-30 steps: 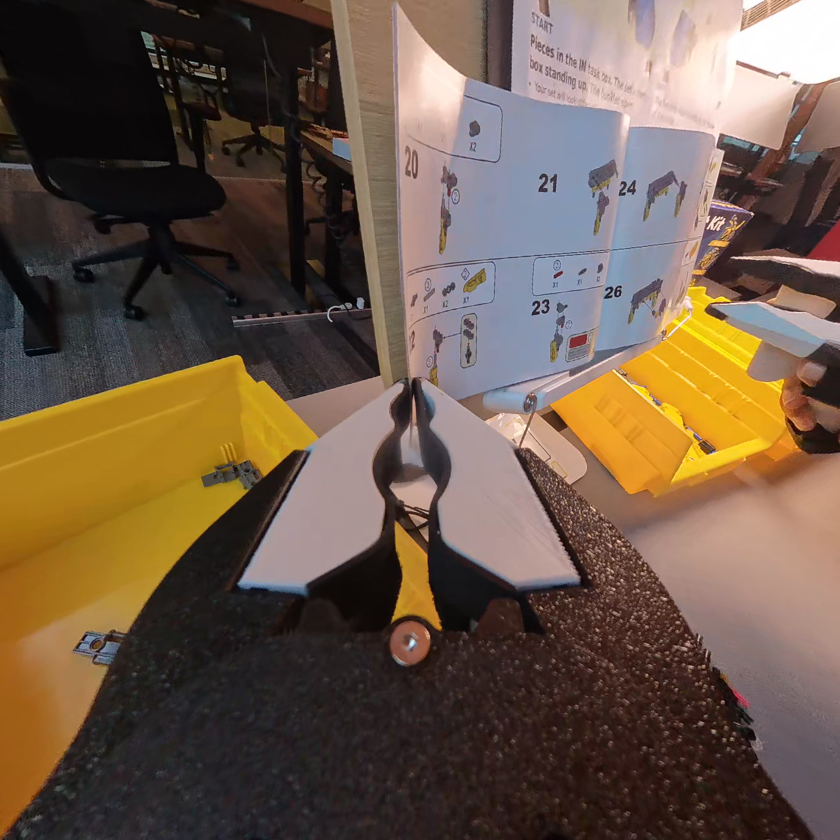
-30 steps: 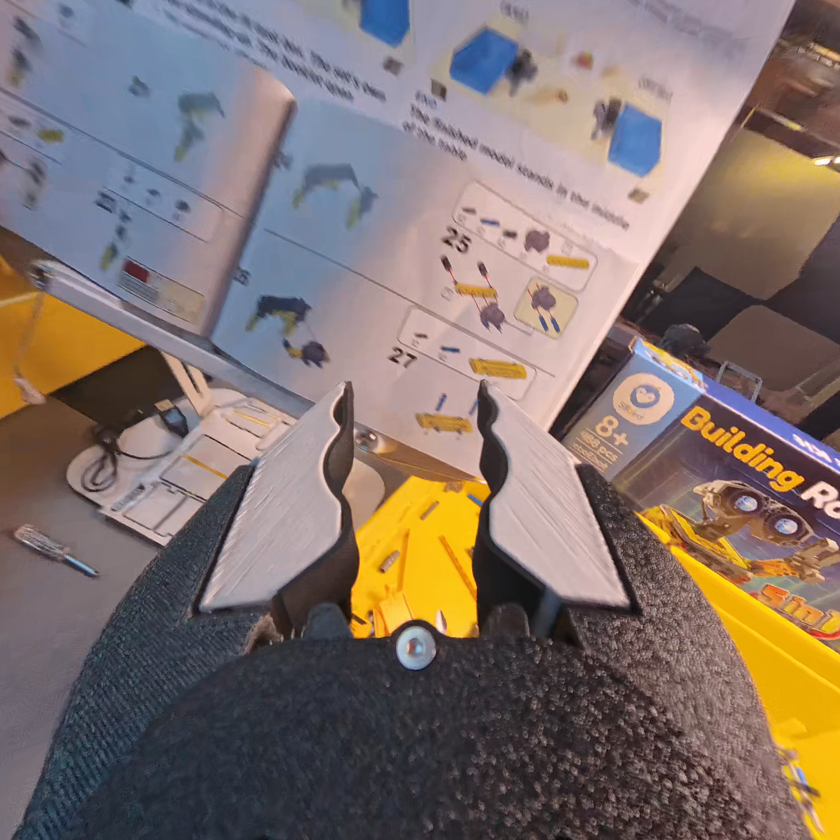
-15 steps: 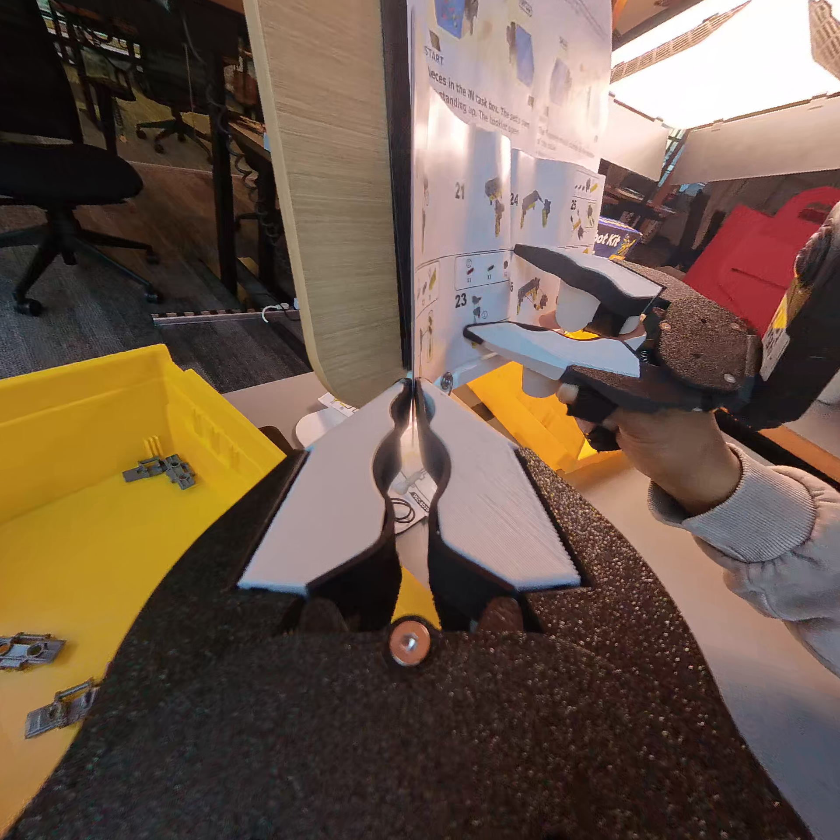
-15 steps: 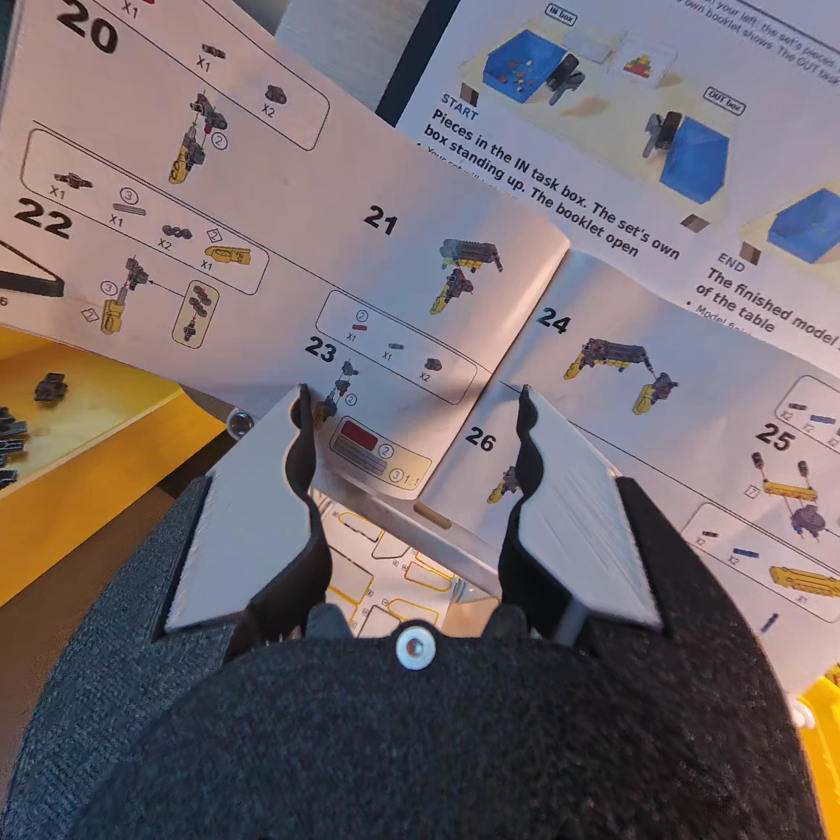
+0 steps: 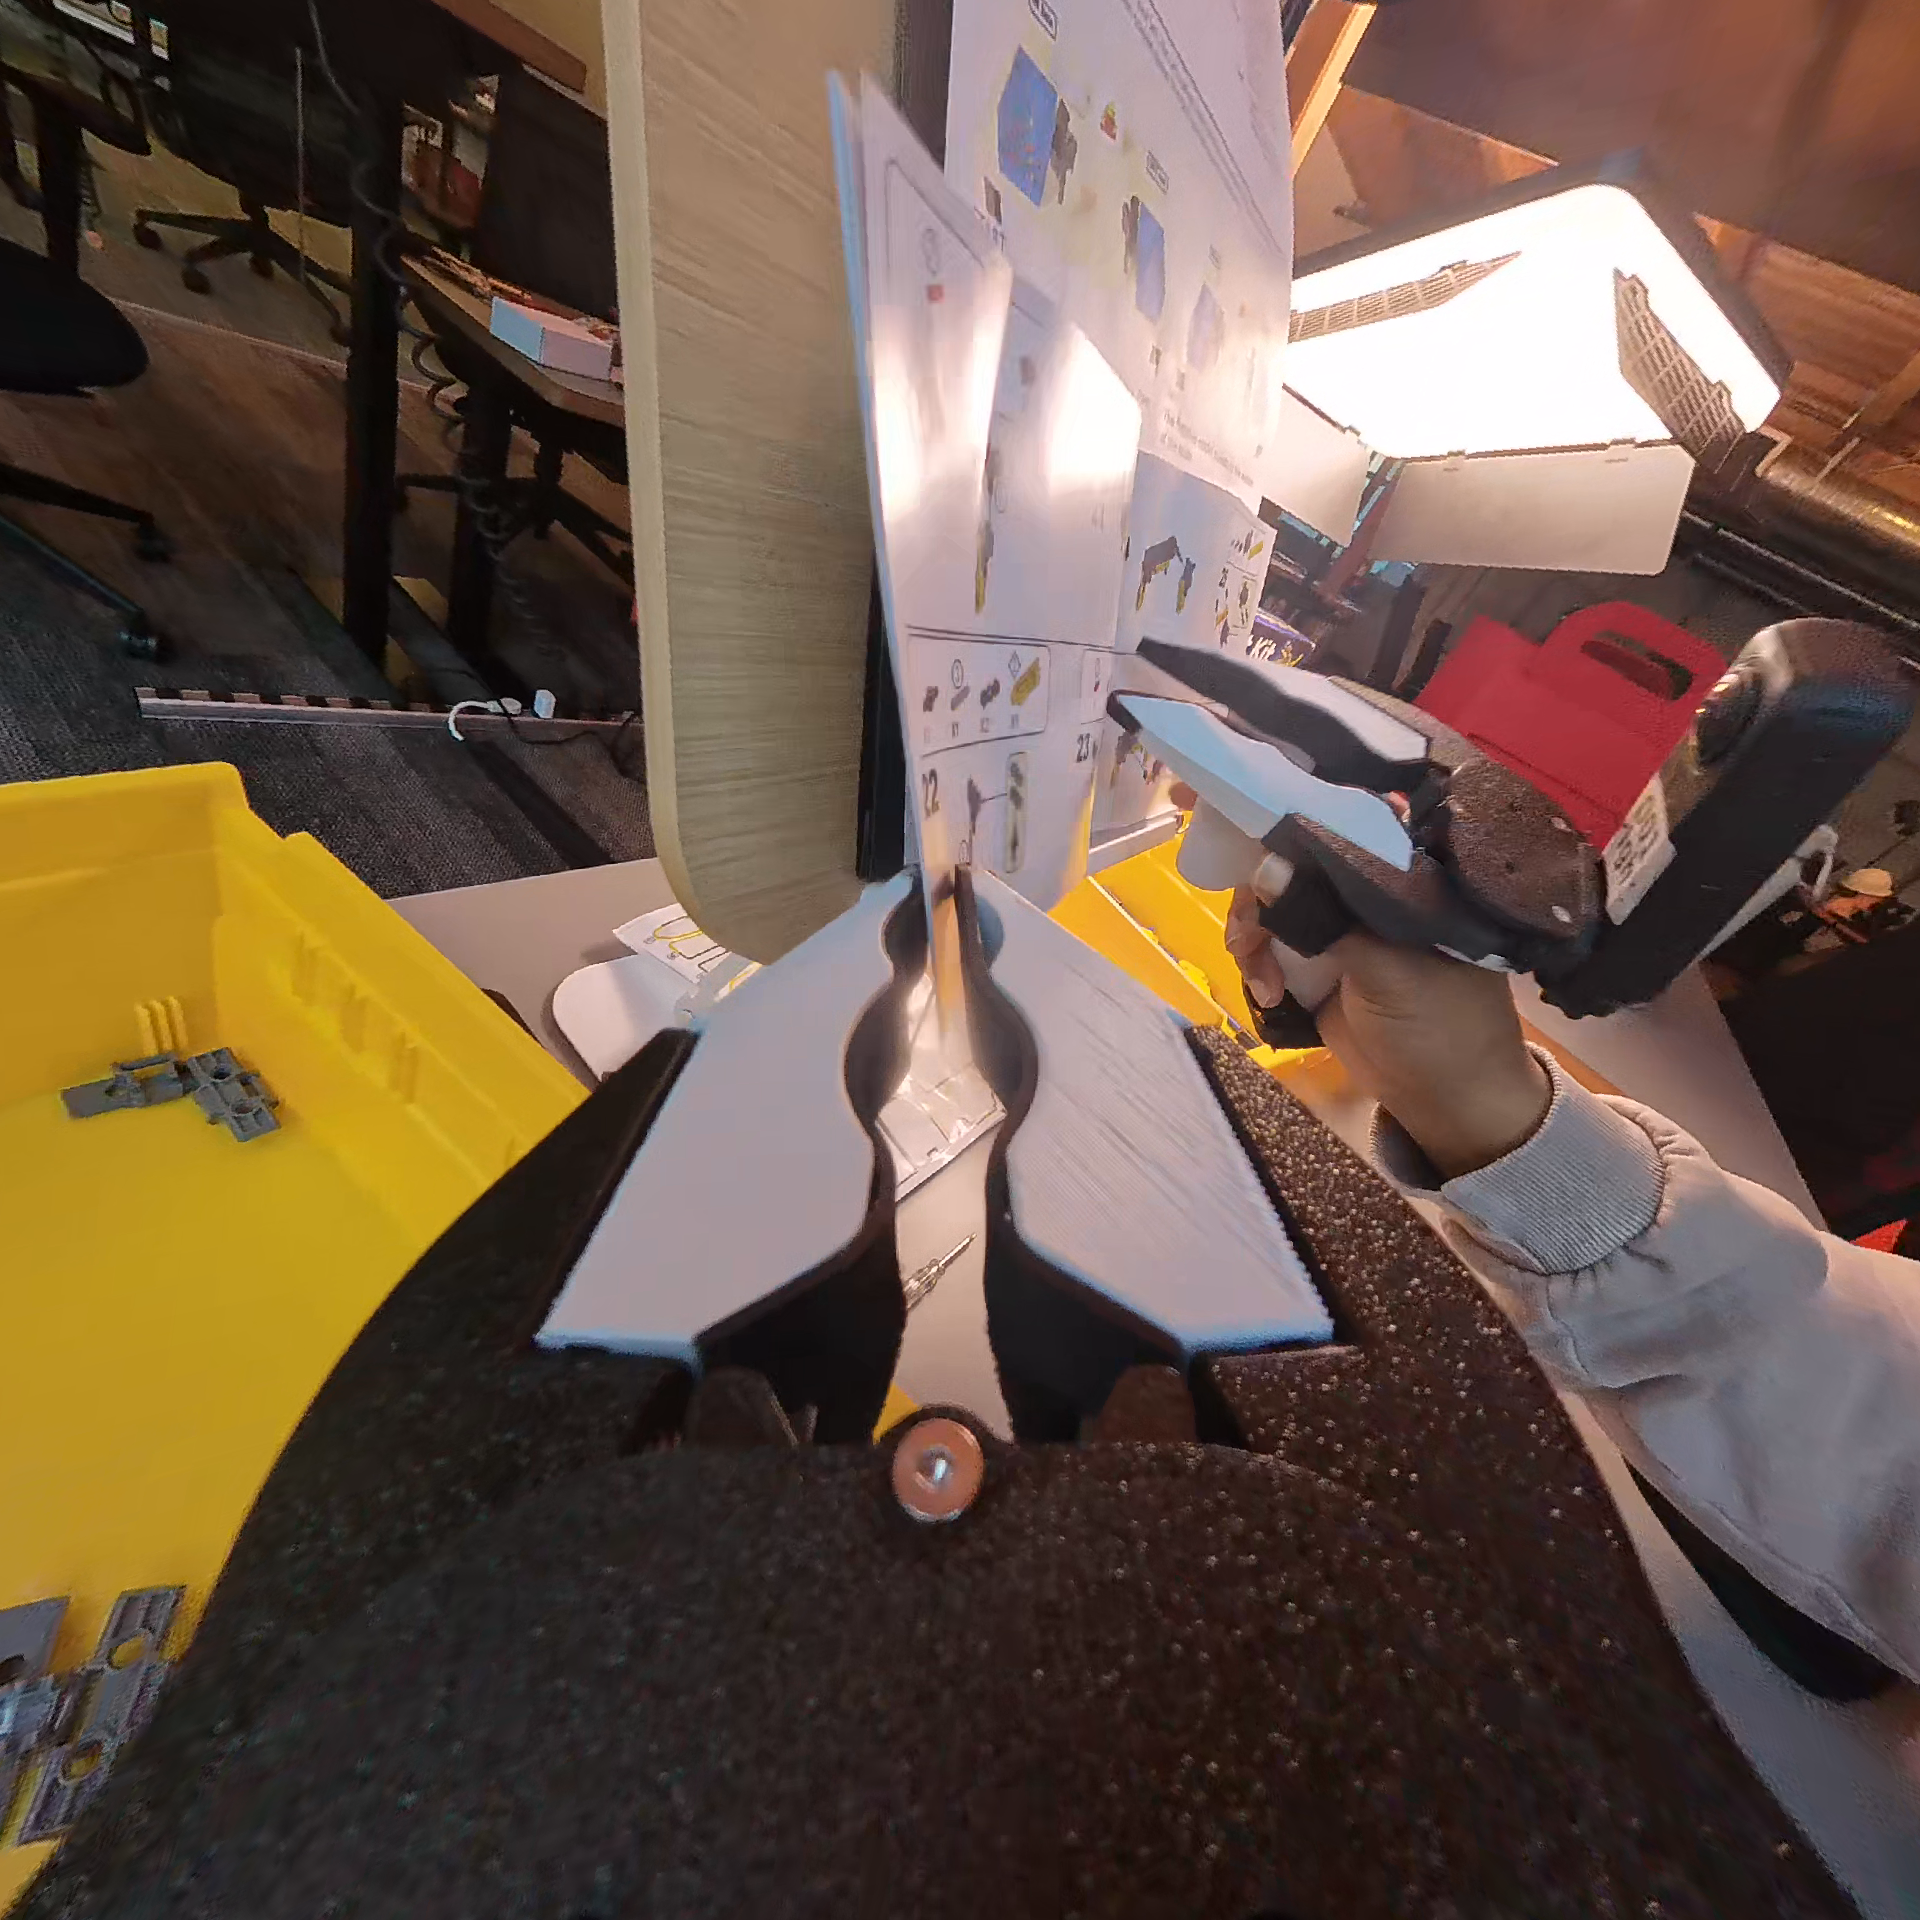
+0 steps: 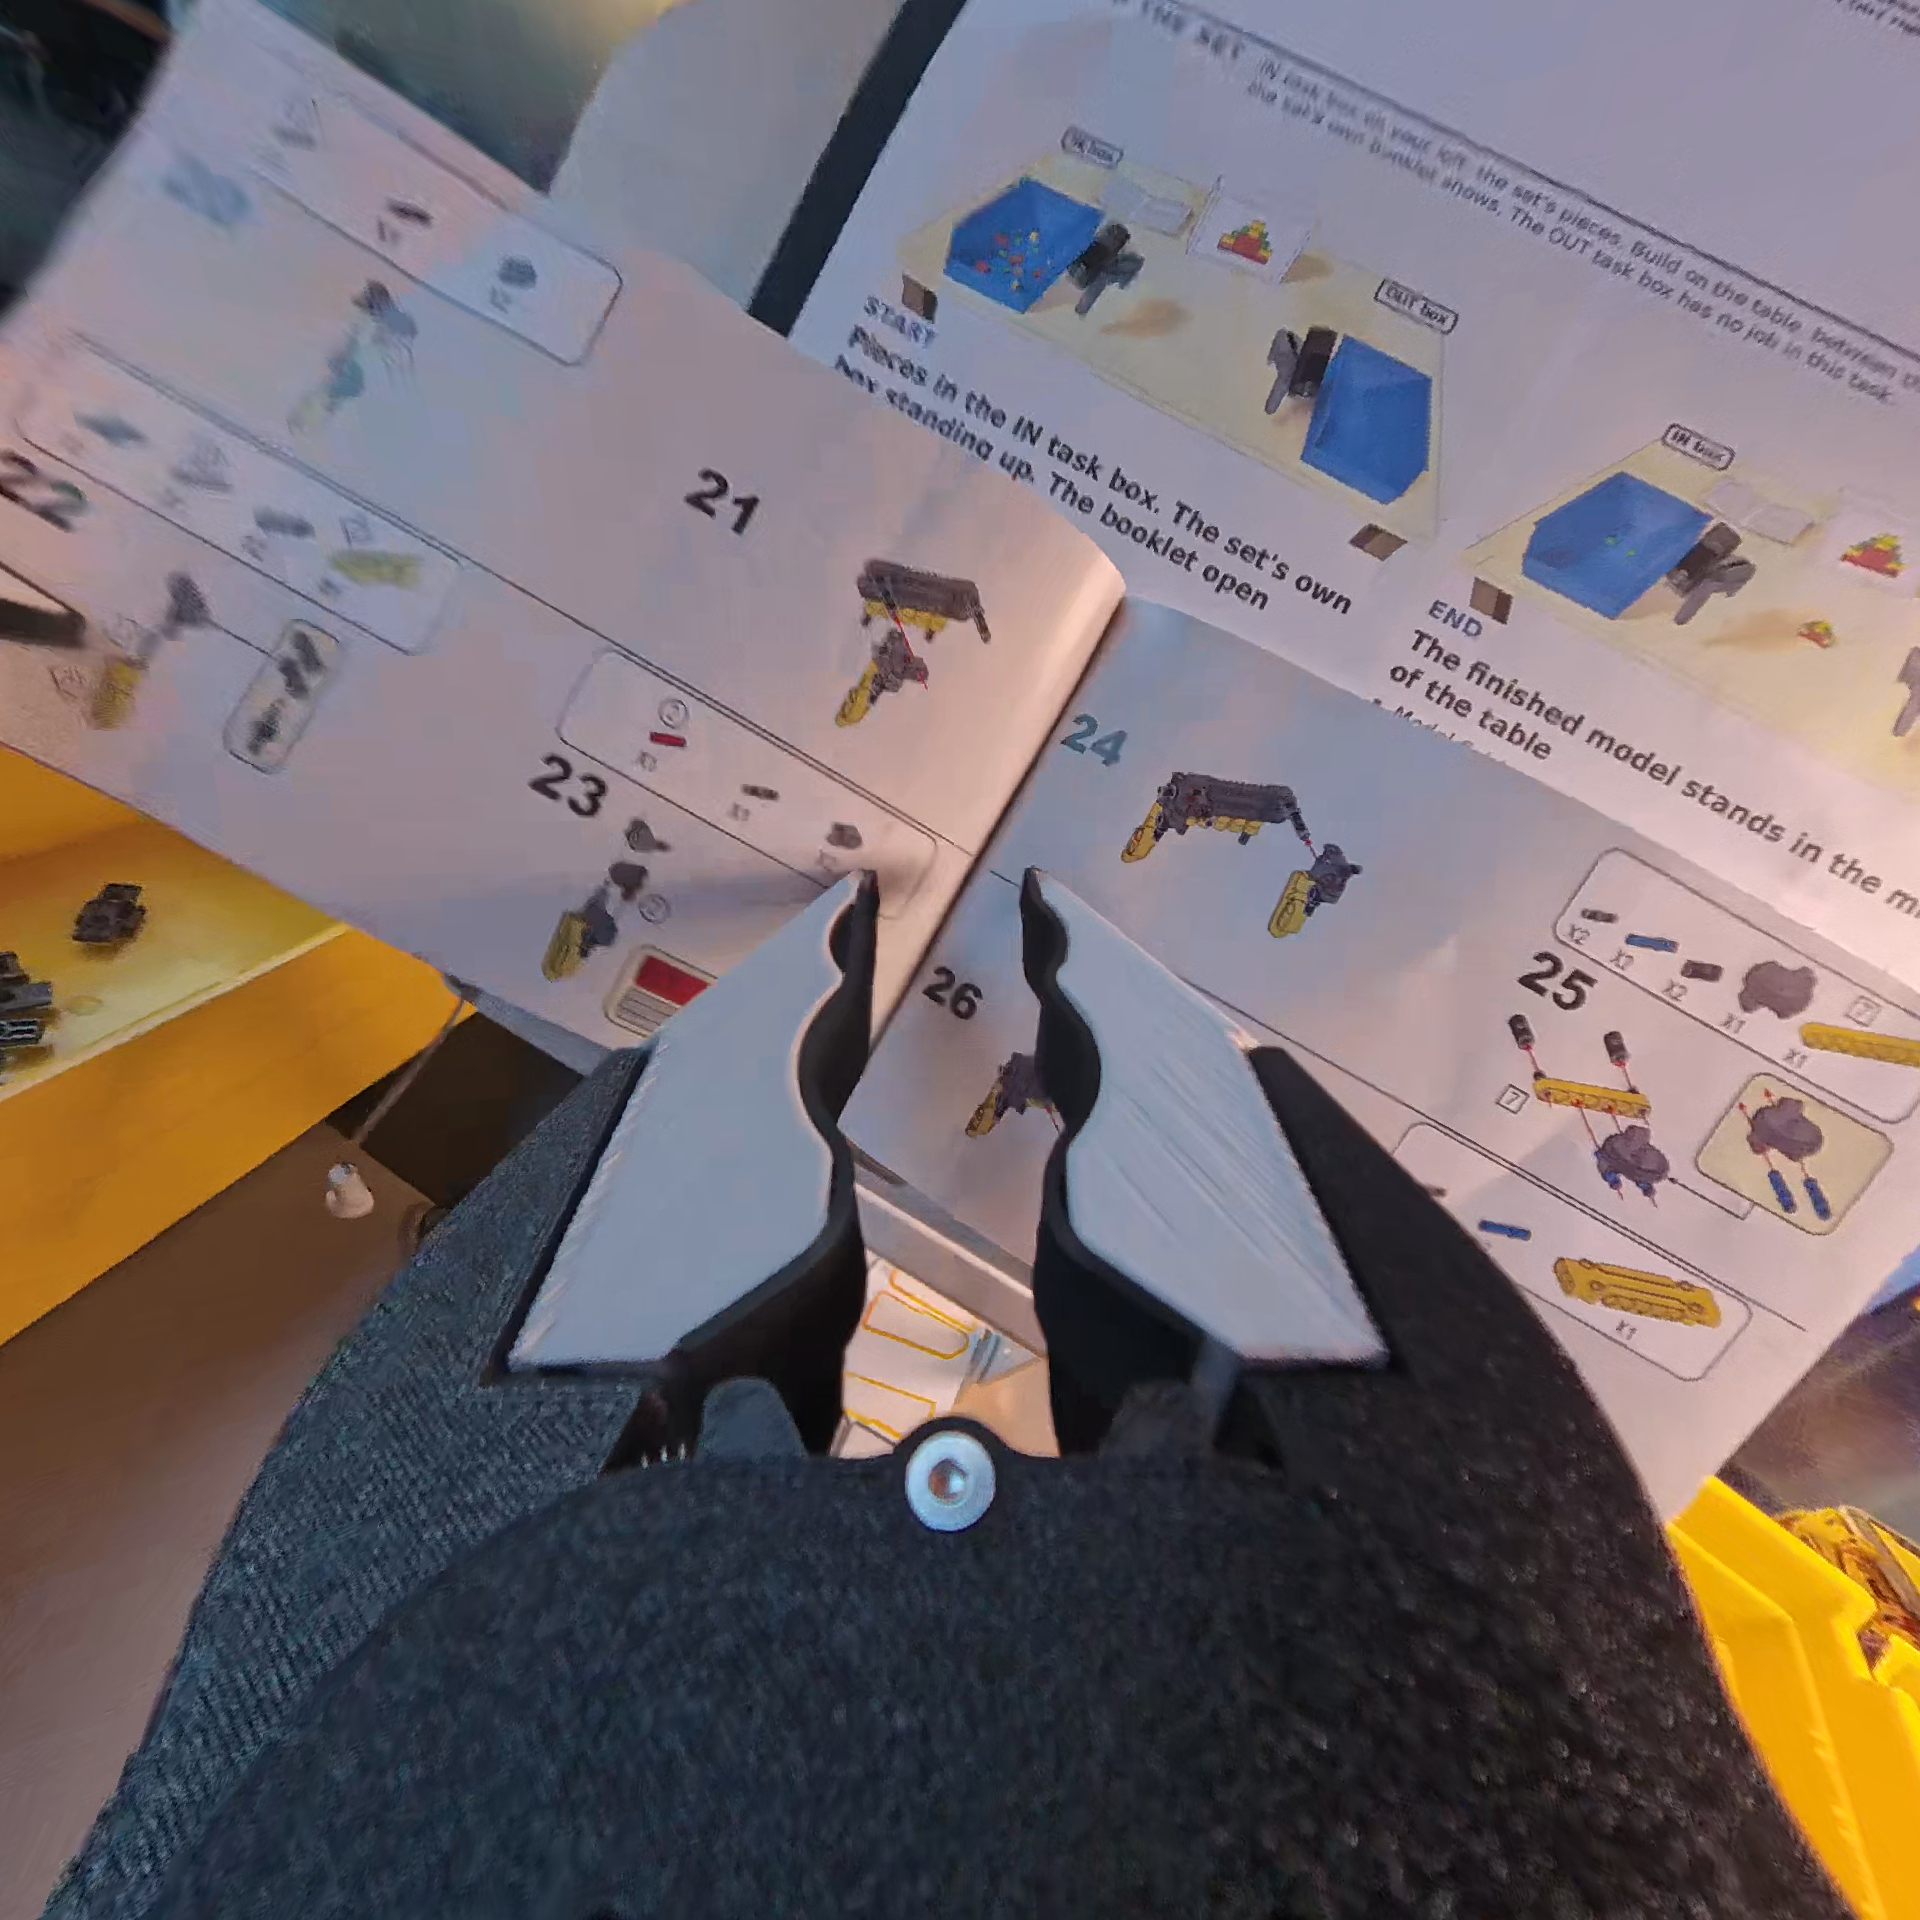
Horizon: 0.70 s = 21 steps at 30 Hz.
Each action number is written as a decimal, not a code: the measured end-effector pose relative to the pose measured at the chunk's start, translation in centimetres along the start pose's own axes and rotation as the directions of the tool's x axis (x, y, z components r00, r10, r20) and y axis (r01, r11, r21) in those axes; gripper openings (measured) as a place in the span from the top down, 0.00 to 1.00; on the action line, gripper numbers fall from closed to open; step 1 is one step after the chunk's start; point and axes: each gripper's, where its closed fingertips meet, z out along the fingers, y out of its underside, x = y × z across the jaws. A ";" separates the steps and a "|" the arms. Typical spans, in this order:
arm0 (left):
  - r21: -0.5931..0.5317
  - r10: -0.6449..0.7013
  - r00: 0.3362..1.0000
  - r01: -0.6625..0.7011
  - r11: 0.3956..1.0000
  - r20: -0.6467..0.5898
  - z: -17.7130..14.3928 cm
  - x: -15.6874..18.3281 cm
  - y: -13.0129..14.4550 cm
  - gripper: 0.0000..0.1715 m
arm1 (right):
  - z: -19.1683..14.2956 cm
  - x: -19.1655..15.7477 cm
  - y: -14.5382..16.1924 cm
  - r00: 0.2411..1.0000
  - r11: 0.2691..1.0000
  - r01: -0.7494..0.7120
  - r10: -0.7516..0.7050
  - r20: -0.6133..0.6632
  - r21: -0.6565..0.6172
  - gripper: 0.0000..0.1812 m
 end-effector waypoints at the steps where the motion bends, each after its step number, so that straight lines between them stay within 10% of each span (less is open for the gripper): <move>1: -0.008 0.005 1.000 -0.005 1.000 -0.001 0.1 0.1 0.1 1.00 | -0.3 -0.6 -0.8 1.000 1.000 -0.007 0.007 0.014 0.030 0.79; 7: -0.012 0.002 0.998 -0.003 1.000 -0.063 0.0 1.8 0.4 1.00 | 1.6 -2.9 -1.0 0.999 0.999 -0.012 0.014 0.053 -0.041 0.39; 21: 0.064 -0.002 0.994 0.009 0.998 -0.107 -0.2 2.7 -1.2 0.88 | 1.2 0.7 0.1 0.998 0.997 0.055 -0.055 -0.001 0.057 0.88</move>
